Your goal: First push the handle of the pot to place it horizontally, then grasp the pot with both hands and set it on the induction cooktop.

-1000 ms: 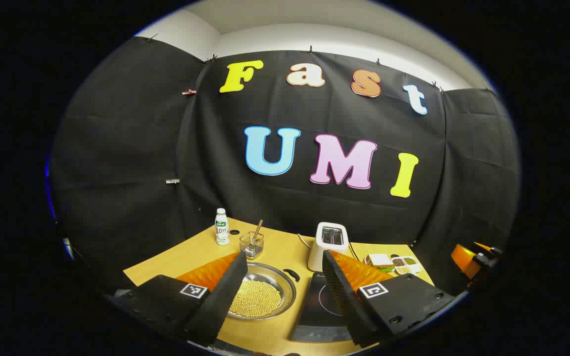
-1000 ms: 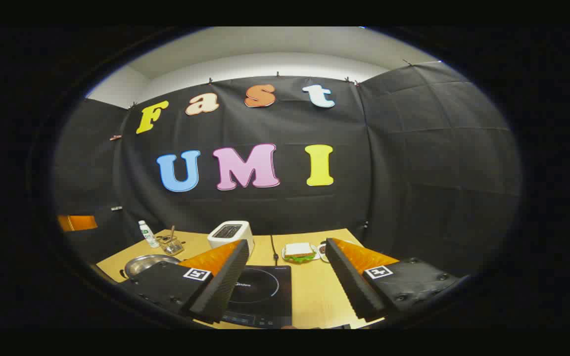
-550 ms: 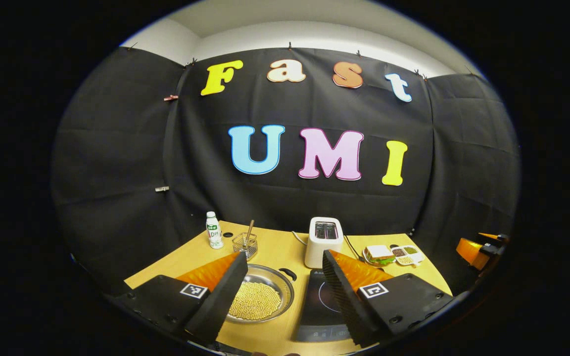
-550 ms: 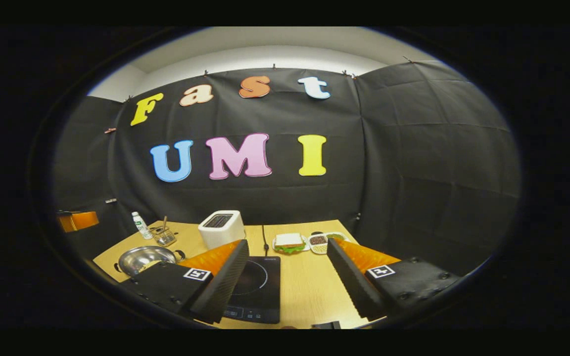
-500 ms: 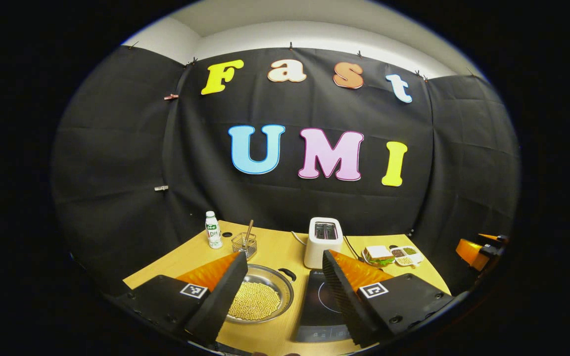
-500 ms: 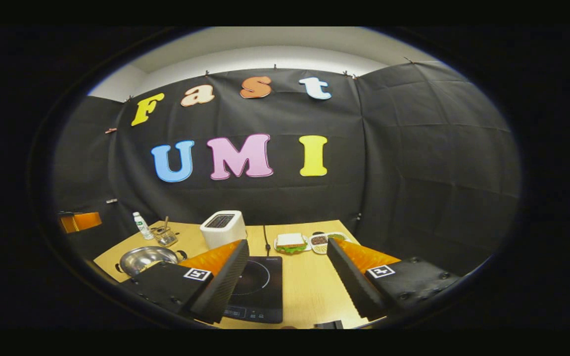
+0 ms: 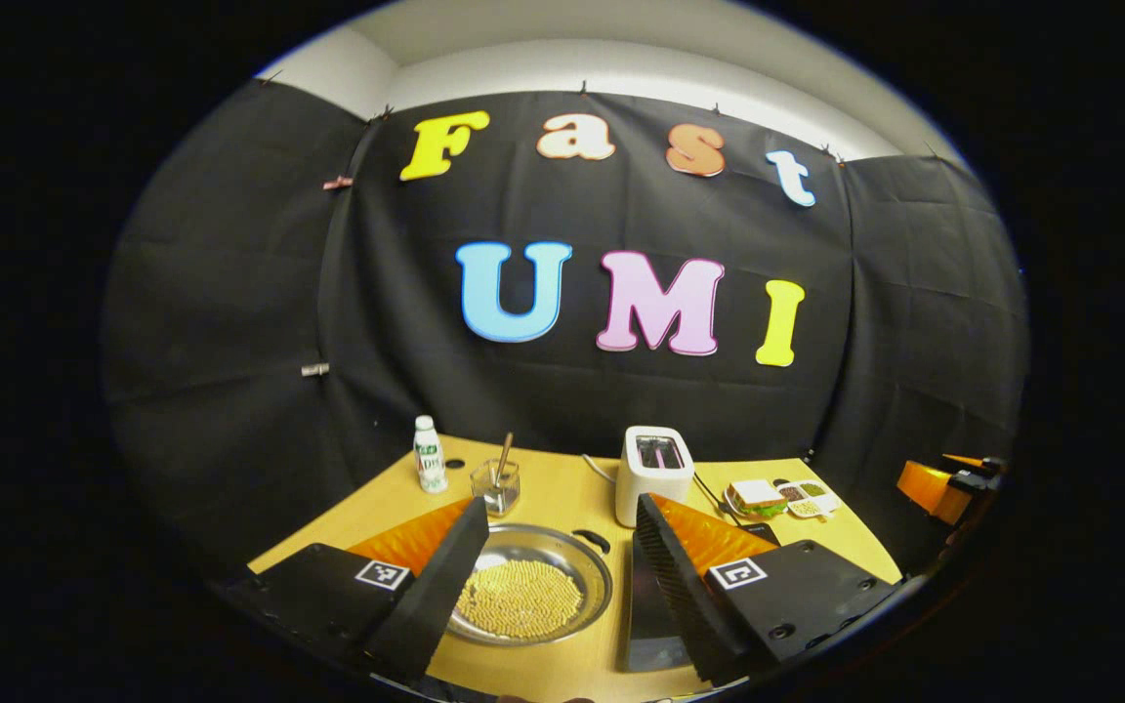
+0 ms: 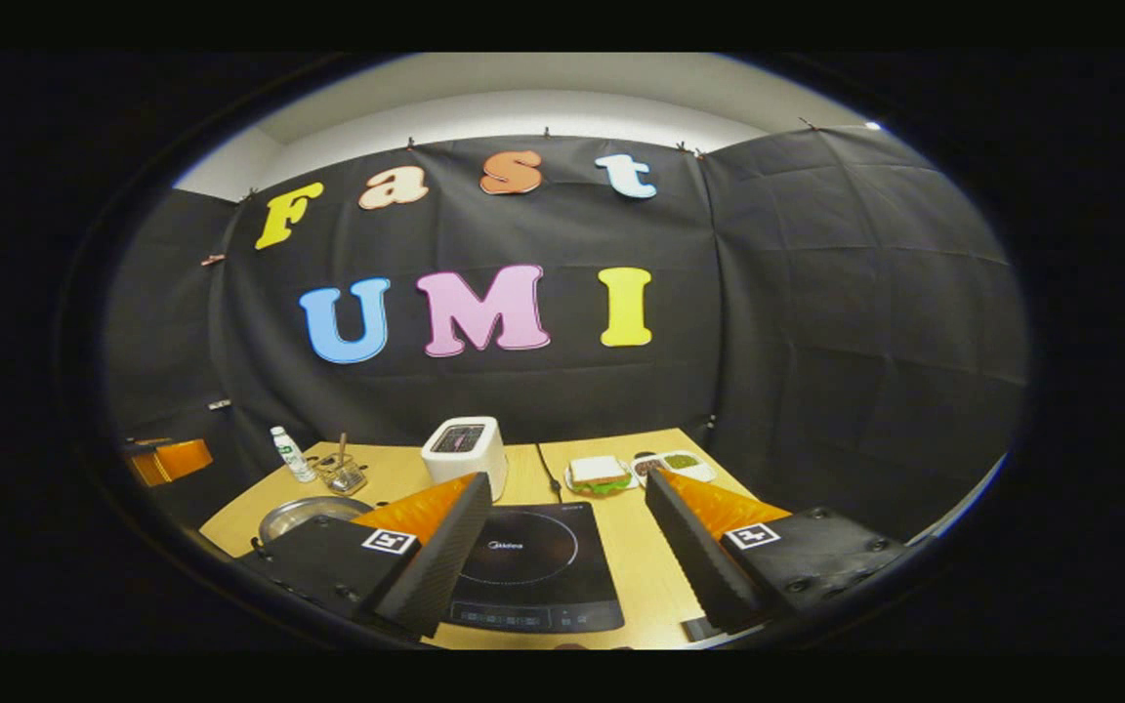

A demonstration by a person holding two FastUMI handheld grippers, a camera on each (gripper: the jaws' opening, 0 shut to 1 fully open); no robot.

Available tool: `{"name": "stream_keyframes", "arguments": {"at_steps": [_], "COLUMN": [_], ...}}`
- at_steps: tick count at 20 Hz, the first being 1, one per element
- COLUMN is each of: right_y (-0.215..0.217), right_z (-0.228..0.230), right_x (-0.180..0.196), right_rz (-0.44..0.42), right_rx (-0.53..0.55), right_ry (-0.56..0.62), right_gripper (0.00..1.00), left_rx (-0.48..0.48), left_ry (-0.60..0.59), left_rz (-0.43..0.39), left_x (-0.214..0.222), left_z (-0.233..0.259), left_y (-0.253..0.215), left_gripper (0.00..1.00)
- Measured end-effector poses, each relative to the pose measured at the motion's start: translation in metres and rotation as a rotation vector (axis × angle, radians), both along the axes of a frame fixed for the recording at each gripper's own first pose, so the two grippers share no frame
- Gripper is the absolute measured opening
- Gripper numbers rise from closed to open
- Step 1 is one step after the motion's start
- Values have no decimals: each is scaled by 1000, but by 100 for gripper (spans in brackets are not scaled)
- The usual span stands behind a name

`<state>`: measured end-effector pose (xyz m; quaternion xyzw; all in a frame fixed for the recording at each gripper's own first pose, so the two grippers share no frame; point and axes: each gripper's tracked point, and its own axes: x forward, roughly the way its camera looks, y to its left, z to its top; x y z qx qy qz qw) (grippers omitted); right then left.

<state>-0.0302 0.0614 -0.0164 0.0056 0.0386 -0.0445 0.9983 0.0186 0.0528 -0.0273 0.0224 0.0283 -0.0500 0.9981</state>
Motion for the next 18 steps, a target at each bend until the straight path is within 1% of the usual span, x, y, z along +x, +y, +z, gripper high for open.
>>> {"name": "stream_keyframes", "arguments": {"at_steps": [2, 5, 8, 11, 15, 16, 17, 18], "right_y": [13, 32, 47, 60, 67, 69, 70, 71], "right_z": [-3, -11, -15, -29, -35, -37, -38, -40], "right_x": [-6, -16, -26, -35, -42, -43, -45, -46], "right_rz": [0, 23, 34, 42, 39, 36, 33, 32], "right_rx": [-21, -51, -72, -74, -75, -77, -80, -80], "right_ry": [-6, 3, 10, 34, 41, 42, 44, 46], "right_gripper": [99, 99, 99, 99, 99, 99, 99, 99], "left_rx": [18, 37, 46, 63, 43, 40, 37, 32], "left_ry": [8, 23, 51, 118, 216, 241, 274, 294], "left_rz": [-10, -51, -61, -55, -58, -65, -91, -100], "left_x": [-4, -4, 1, 8, 13, 12, 10, 12], "left_z": [-10, -25, -34, -56, -81, -88, -95, -103], "left_y": [14, 25, 39, 52, 69, 72, 72, 75], "left_gripper": [95, 96, 95, 95, 96, 95, 94, 92]}}
